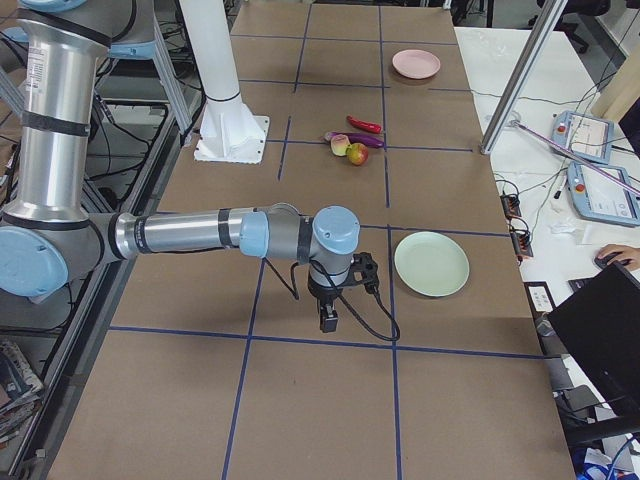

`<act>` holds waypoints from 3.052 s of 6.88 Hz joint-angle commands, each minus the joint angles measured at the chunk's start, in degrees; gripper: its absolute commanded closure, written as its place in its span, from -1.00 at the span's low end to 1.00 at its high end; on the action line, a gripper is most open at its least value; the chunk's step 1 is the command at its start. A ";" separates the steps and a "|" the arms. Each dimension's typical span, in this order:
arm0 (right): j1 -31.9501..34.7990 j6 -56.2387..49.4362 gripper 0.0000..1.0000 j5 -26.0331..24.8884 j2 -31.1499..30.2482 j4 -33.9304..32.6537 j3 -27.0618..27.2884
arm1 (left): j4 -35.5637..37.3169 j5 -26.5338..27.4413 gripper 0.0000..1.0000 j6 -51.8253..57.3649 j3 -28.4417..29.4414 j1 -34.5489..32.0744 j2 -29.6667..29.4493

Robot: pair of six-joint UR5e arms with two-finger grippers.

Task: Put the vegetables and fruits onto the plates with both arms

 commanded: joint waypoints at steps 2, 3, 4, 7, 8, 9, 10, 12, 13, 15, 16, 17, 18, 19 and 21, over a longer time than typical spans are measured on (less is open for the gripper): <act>-0.08 0.69 -1.00 -0.04 -0.09 0.25 -0.10 | -0.15 -0.10 -1.00 0.17 -1.94 -0.17 1.03; -0.08 0.69 -1.00 -0.04 -0.09 0.25 -0.19 | -0.59 0.07 -1.00 0.17 -2.20 -0.18 2.16; -0.08 0.78 -1.00 0.05 -0.18 0.34 -0.45 | -0.77 0.07 -1.00 -0.09 -2.12 -0.09 2.17; -0.08 0.43 -1.00 1.01 -0.18 0.69 -1.42 | -0.68 0.43 -1.00 -0.18 -1.07 -0.09 2.26; 0.00 0.34 -1.00 2.06 -0.18 0.69 -1.51 | -0.68 0.51 -1.00 -0.09 -0.89 -0.09 2.17; -0.08 0.08 -1.00 3.46 -0.44 0.69 -1.60 | -0.60 0.43 -1.00 -0.09 -0.89 -0.09 2.26; -0.08 0.07 -1.00 3.48 -0.53 0.69 -1.60 | -0.42 0.34 -1.00 -0.18 -0.89 -0.09 2.26; -0.08 0.07 -1.00 3.65 -0.62 0.77 -1.68 | -0.94 0.25 -1.00 0.09 -0.71 -0.09 2.26; -0.26 0.07 -1.00 3.65 -0.62 0.69 -1.68 | -0.95 0.25 -1.00 0.17 -0.71 -0.09 2.35; -0.26 0.07 -1.00 3.74 -0.53 0.69 -1.60 | -0.95 0.16 -1.00 0.00 -0.80 -0.09 2.35; -0.35 0.16 -1.00 3.74 -0.36 0.77 -1.60 | -1.03 0.08 -1.00 0.09 -0.80 -0.09 2.26; -0.52 0.34 -1.00 4.87 -0.27 0.78 -1.51 | -1.12 -0.10 -1.00 0.52 -1.41 0.00 2.26; -1.04 0.60 -1.00 5.32 -0.01 0.86 -0.73 | -1.12 -0.10 -1.00 0.00 -1.76 0.00 2.17; -3.22 1.21 -1.00 5.76 0.17 2.34 0.67 | -1.12 -0.10 -1.00 0.00 -1.94 0.00 2.17; -9.98 15.27 -1.00 8.13 3.93 8.56 0.86 | -1.12 -0.10 -1.00 0.17 -2.12 0.26 2.17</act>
